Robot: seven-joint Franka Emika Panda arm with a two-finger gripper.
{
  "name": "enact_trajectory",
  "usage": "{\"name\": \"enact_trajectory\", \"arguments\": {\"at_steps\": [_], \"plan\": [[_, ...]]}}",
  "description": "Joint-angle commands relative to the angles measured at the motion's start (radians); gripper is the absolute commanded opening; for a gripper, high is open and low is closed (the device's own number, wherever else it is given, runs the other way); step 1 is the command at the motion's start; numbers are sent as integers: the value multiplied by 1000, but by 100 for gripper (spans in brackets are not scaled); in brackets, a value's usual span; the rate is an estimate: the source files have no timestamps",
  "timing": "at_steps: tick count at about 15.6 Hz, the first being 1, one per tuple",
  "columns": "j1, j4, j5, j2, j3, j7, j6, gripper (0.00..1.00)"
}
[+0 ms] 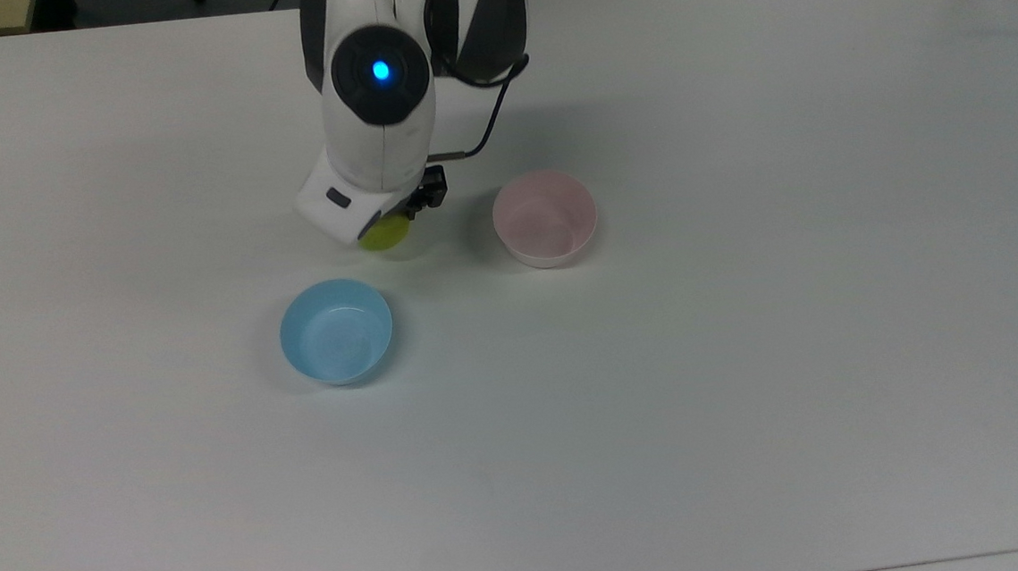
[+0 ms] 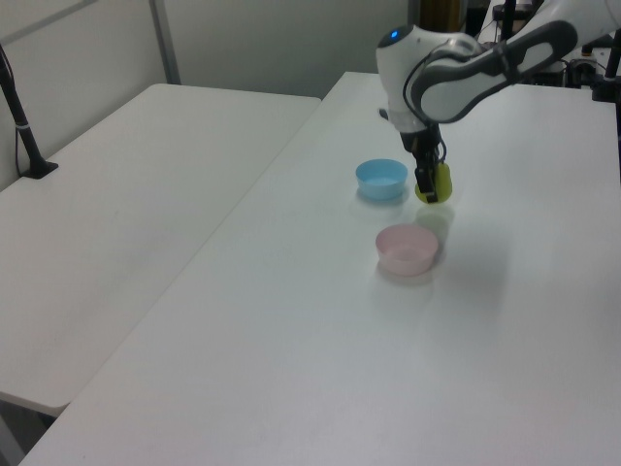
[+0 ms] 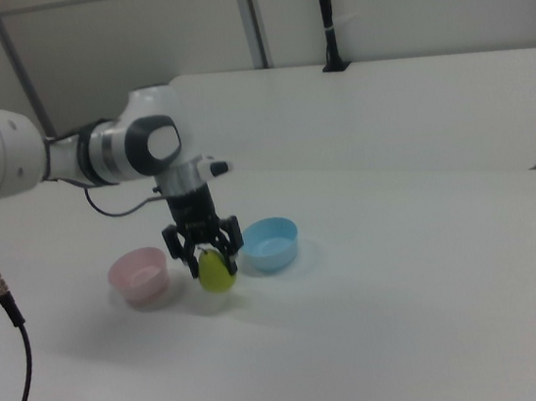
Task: Place the pear in the bowl
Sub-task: 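Carry the pear over the pink bowl and lower it in, then open the gripper to release the pear and raise the gripper away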
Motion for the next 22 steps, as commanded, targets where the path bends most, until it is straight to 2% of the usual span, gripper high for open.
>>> {"name": "enact_trajectory", "arguments": {"at_steps": [1, 5, 8, 13, 15, 17, 19, 22], "plan": [[33, 2, 69, -93, -22, -37, -51, 21], [165, 44, 157, -82, -85, -28, -54, 21], [246, 54, 193, -65, -88, -8, -42, 24], [332, 53, 195, 19, -87, 70, 40, 28], [346, 53, 190, 45, -87, 68, 66, 38], [354, 50, 185, 51, -87, 68, 67, 62], [352, 50, 184, 56, -87, 70, 67, 100], [341, 50, 181, 45, -79, 73, 64, 100]]}}
